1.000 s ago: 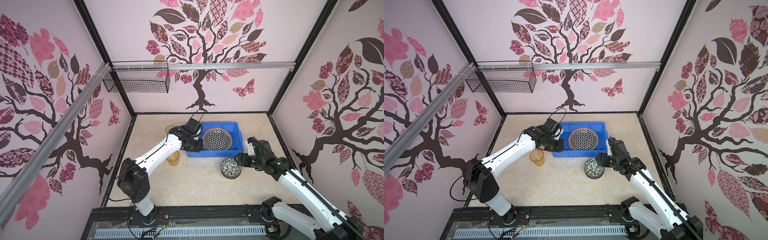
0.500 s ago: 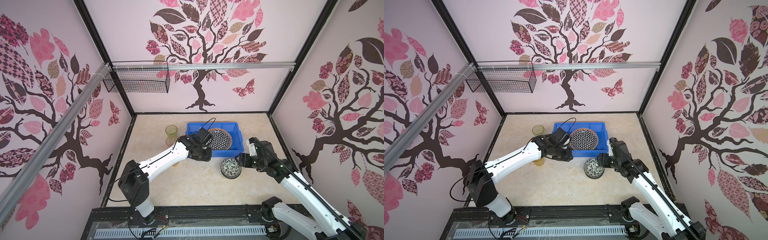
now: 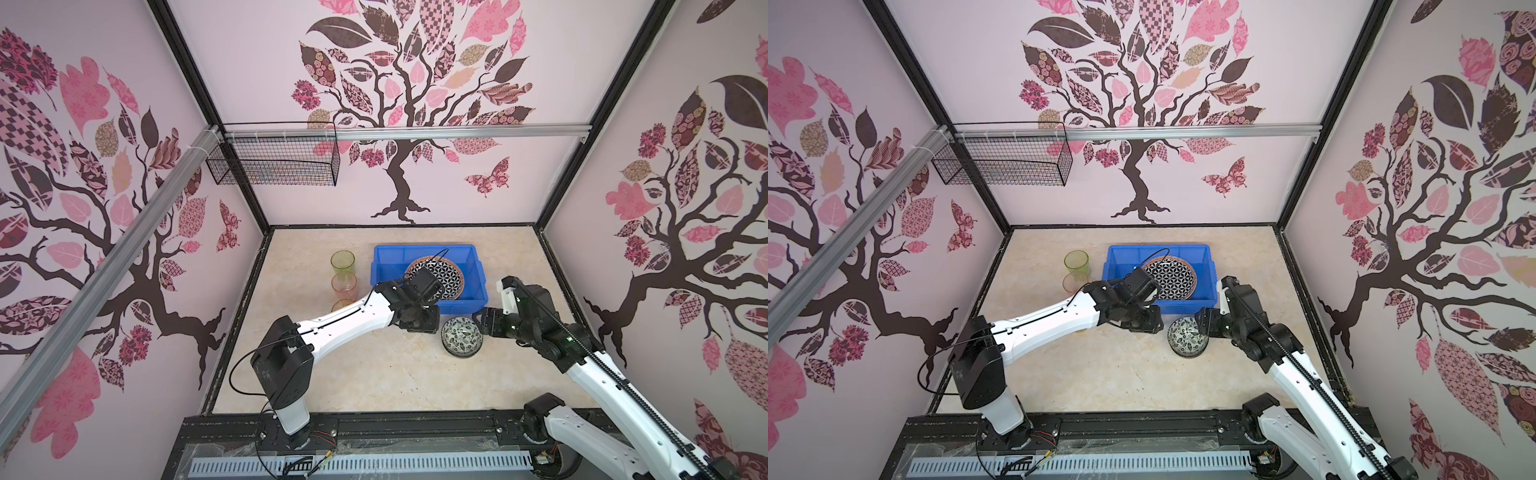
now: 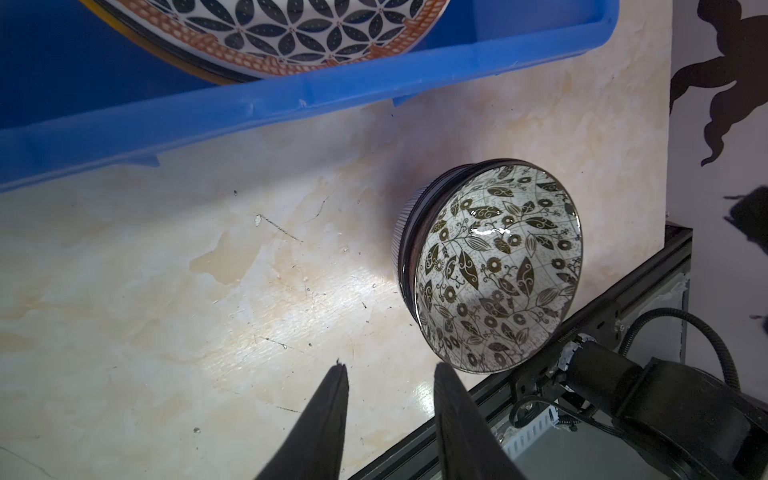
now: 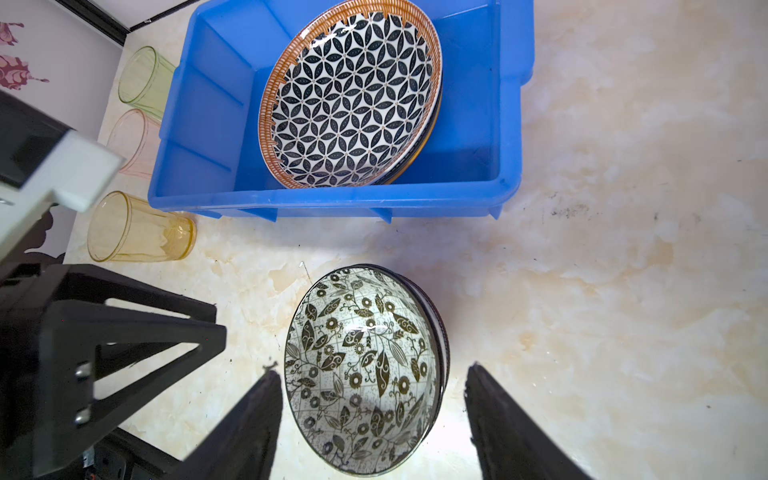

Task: Place the mixed dishes into the plastic bin
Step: 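Move the left gripper toward the leaf-patterned bowl while the right hovers beside it, then grip the leaf-patterned bowl's rim with the left gripper while the right steadies the stack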

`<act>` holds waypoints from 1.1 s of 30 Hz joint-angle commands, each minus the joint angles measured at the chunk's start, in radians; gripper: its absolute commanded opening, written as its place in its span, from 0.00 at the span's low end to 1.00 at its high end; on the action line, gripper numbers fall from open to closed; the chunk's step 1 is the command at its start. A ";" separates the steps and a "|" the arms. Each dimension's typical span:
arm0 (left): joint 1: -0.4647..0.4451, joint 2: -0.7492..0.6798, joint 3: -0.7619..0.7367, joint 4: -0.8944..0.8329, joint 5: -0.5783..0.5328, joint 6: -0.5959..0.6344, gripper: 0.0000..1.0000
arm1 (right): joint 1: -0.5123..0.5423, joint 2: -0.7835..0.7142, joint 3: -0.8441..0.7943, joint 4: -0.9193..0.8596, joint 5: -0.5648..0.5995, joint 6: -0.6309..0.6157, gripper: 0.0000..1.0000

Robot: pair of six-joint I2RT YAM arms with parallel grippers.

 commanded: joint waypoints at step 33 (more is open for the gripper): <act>-0.056 0.202 0.164 0.003 0.013 0.004 0.37 | -0.004 -0.039 -0.028 -0.027 0.033 -0.020 0.73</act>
